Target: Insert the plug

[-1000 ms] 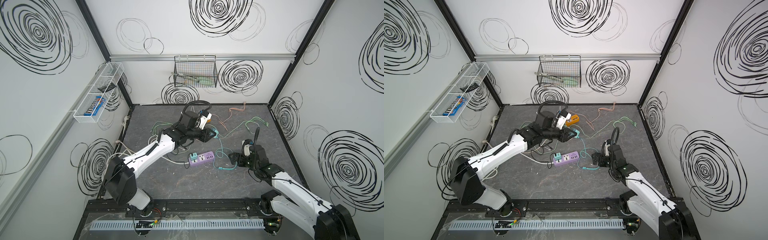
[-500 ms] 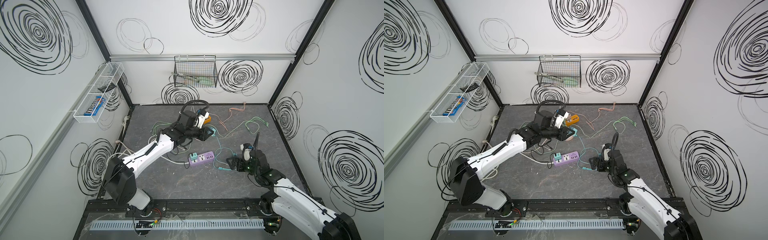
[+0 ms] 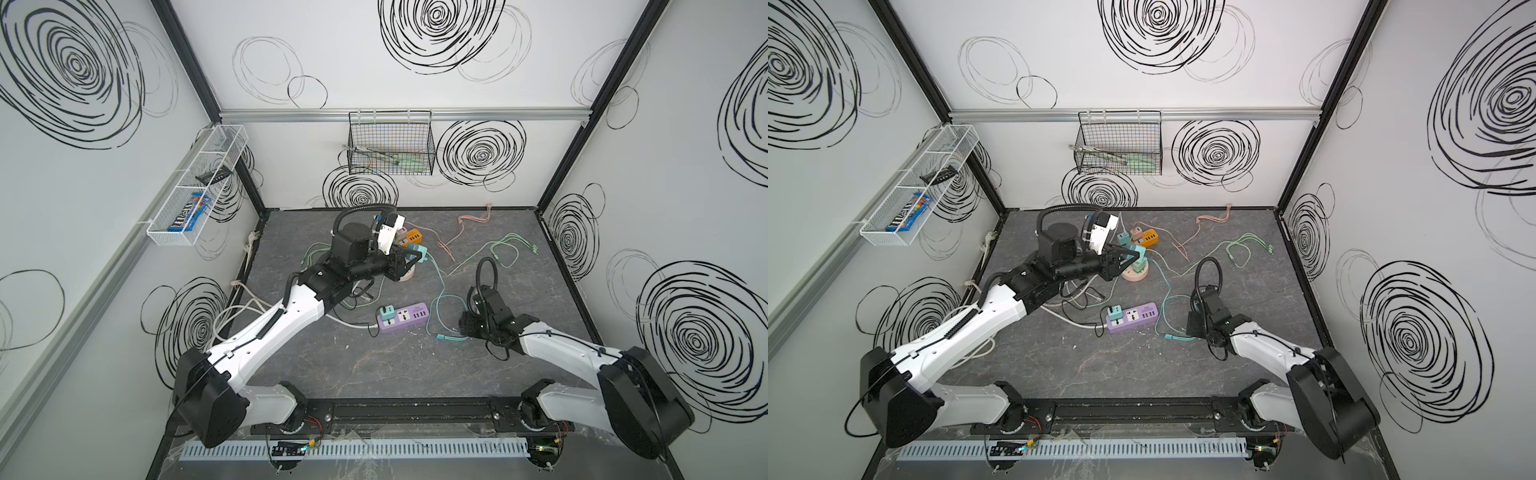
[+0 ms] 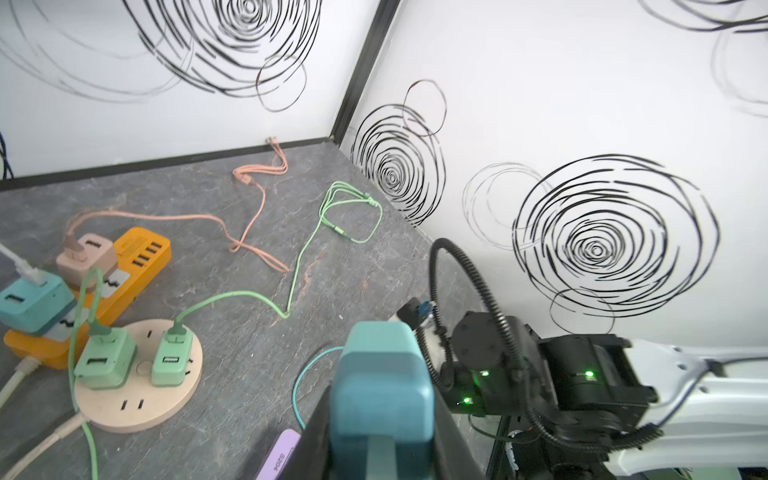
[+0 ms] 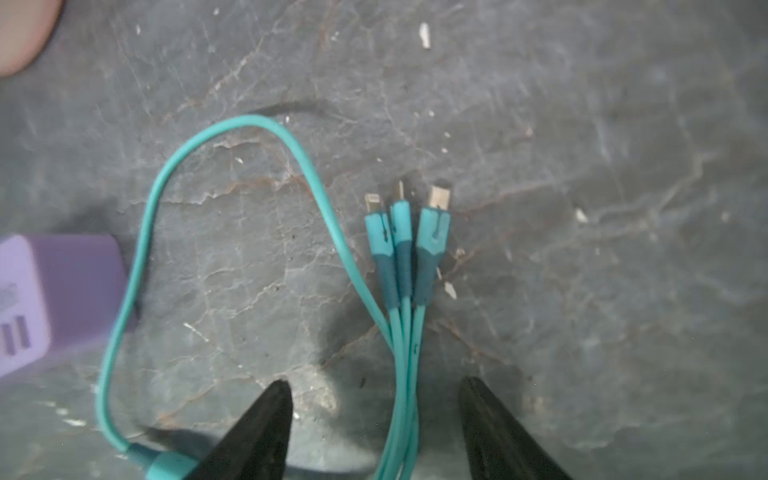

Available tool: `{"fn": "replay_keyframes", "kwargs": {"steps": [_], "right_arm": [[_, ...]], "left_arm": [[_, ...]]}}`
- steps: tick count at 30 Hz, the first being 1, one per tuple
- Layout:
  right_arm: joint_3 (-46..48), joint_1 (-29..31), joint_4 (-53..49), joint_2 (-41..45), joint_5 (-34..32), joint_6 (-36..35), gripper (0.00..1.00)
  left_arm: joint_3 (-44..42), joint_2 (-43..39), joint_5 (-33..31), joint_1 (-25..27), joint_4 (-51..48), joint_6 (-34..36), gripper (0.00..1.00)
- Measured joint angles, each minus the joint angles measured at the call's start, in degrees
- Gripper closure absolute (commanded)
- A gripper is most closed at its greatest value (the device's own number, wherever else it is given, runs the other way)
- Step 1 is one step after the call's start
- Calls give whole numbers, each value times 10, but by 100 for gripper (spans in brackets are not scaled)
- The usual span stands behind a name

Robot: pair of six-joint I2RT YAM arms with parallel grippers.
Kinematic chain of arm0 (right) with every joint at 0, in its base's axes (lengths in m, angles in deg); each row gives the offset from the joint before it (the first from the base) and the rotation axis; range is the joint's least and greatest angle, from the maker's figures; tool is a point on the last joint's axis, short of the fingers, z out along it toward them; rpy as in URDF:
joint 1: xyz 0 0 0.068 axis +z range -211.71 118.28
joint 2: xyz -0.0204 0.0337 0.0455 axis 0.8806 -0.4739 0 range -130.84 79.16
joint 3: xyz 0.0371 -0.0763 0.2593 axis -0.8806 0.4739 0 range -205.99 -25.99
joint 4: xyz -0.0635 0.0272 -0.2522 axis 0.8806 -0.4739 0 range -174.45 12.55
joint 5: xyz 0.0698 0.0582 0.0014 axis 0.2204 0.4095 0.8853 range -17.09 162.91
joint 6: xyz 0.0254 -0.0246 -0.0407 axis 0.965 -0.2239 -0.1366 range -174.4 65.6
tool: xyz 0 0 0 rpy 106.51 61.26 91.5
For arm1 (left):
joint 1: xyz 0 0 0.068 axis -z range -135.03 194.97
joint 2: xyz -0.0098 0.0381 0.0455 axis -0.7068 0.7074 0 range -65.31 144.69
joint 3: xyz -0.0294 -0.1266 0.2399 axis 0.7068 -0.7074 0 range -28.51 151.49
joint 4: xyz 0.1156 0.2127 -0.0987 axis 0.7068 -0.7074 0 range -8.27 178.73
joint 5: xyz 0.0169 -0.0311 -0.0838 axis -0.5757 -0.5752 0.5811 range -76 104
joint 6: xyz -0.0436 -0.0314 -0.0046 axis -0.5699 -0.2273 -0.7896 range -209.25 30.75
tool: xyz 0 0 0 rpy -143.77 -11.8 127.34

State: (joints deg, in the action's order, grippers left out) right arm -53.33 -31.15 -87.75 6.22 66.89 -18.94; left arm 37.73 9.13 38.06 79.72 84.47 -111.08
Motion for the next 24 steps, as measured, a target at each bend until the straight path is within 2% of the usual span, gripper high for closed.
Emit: {"fn": "replay_keyframes", "kwargs": {"steps": [3, 8, 10, 11, 13, 18, 21, 24], "right_arm": [[-21, 27, 1, -37, -40, 8, 73], [-28, 37, -4, -49, -87, 17, 89], [-30, 32, -20, -40, -103, 17, 100], [-30, 24, -28, -27, -110, 16, 100], [-30, -13, -32, 18, -124, 8, 100], [-34, -181, 55, 167, -110, -23, 100], [-64, -285, 102, 191, -70, -30, 100], [-103, -383, 132, 171, -17, -30, 100]], "left_arm": [[0, -7, 2, 0, 6, 3, 100], [-4, -7, -1, 0, 5, 10, 100], [-7, -7, 0, 0, 6, 13, 100], [-8, -7, 1, 2, 8, 14, 100], [-12, -7, 2, 7, 13, 17, 100], [-23, -7, -6, 45, 34, 40, 100], [-49, -5, -49, 74, 53, 61, 100], [-96, -5, -100, 76, 74, 70, 100]]}}
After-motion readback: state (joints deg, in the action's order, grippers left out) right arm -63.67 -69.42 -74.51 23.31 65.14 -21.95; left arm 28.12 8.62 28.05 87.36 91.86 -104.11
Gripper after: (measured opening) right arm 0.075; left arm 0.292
